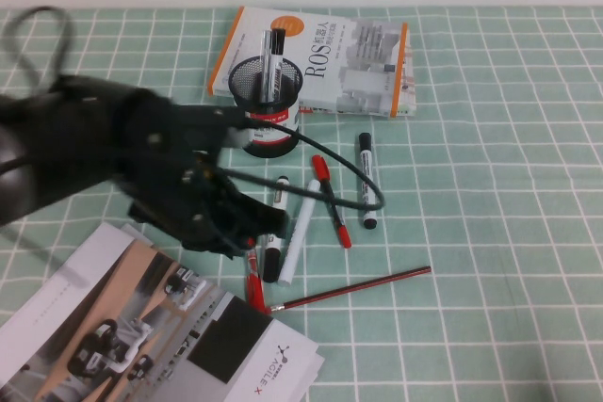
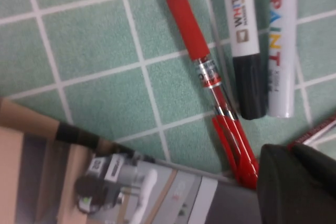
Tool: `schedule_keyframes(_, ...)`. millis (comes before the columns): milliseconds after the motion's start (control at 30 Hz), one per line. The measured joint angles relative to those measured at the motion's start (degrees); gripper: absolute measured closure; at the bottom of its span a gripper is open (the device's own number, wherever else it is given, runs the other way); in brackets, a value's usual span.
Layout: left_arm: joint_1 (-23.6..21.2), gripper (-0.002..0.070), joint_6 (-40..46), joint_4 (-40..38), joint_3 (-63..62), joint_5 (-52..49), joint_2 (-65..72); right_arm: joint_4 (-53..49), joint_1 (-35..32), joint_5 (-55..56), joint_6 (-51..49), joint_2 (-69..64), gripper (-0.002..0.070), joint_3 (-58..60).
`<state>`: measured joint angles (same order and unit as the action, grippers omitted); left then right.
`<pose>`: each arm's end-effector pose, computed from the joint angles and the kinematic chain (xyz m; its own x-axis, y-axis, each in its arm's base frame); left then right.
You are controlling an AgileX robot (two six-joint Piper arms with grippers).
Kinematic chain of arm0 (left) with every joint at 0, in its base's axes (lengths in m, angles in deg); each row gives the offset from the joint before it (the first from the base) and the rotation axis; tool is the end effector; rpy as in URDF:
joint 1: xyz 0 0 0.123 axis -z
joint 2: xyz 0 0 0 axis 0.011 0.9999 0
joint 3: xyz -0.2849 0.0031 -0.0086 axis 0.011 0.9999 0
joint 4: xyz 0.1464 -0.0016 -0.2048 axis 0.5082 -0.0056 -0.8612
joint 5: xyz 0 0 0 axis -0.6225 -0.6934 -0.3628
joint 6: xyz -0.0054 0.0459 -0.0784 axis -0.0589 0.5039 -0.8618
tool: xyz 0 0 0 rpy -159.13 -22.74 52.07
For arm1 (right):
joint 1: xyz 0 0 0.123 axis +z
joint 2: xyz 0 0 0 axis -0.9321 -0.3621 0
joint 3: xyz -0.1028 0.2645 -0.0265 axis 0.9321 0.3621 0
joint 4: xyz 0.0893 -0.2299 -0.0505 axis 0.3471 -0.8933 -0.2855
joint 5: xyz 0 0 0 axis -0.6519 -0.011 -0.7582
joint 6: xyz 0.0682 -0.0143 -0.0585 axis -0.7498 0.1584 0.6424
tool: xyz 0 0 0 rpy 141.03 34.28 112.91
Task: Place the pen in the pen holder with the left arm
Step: Pick up the pen on the table
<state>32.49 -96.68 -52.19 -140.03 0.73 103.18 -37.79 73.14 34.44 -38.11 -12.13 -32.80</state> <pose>0.2746 -0.1879 0.2431 -0.8924 0.2655 -0.3649 0.3465 0.9212 -0.1772 0.0523 0.0116 0.1728 -0.2879 0.2004 -0.9365 -0.0956 0.9670 0.2363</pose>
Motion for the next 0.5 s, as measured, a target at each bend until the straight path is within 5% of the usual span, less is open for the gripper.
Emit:
schedule_keyframes(200,2.0,0.0666,-0.6,2.3,-7.2,-4.8,7.9,0.0,0.0,0.0,0.0,0.0,0.0696,0.0)
schedule_keyframes(500,2.1,0.0515,-1.0,2.9,-14.8,-10.5,14.1,0.0,0.0,0.0,0.0,0.0,0.0696,0.0)
